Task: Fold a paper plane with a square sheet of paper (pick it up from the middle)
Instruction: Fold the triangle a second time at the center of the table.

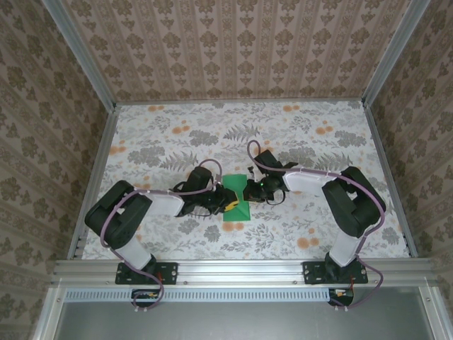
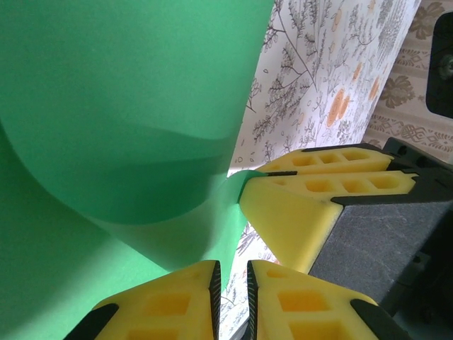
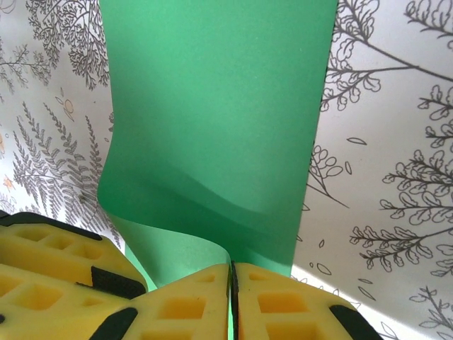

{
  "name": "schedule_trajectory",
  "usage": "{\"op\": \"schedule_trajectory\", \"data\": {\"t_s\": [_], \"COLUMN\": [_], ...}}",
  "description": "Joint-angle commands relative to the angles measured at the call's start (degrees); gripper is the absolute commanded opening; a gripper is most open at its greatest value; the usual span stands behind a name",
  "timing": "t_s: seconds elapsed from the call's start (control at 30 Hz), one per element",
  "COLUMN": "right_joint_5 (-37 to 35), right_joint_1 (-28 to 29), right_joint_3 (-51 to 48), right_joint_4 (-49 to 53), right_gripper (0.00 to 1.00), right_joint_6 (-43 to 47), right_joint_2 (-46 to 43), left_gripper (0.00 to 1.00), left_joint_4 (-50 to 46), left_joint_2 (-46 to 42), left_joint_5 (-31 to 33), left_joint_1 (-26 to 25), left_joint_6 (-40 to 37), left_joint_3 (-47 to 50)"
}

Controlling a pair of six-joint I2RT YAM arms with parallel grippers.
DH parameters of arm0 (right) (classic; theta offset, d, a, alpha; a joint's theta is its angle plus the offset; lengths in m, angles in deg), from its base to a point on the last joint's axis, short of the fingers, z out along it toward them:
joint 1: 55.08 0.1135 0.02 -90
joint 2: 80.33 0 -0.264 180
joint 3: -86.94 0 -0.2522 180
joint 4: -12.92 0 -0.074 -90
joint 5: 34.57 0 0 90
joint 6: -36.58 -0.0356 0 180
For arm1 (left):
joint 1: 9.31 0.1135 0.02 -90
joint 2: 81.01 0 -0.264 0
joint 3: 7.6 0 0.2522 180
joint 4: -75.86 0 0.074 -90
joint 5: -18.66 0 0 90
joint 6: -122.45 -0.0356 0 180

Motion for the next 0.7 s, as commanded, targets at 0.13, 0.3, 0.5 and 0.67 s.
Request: {"op": "schedule_trajectory", "data": {"t_s": [0.13, 0.3, 0.5, 0.67], "right_joint_5": [-1.56, -2.27, -2.87, -3.04], "right_joint_1": [-0.28, -0.24, -0.24, -0.25], "right_joint_3": [1.54, 1.56, 1.49, 1.80], "right_joint_4": [2.22, 2.55, 2.57, 2.50], "right_gripper": [0.12, 0.12, 0.12, 0.12], "right_joint_6": [1.02, 1.09, 1.10, 1.26], "right_joint_2": [1.47, 1.60, 2.06, 2.34], "left_gripper": [0.21, 0.21, 0.21, 0.21], "left_joint_4": [1.26, 1.28, 1.13, 1.19], "left_joint_2": [1.97, 2.86, 3.98, 4.70], "left_joint_5": [-1.19, -1.19, -2.65, -3.12], "left_joint_1": [0.37, 0.37, 0.49, 0.62], "left_joint_6": [-0.53, -0.80, -1.19, -1.41], "left_joint_3": [-2.29, -2.91, -3.36, -3.78]}}
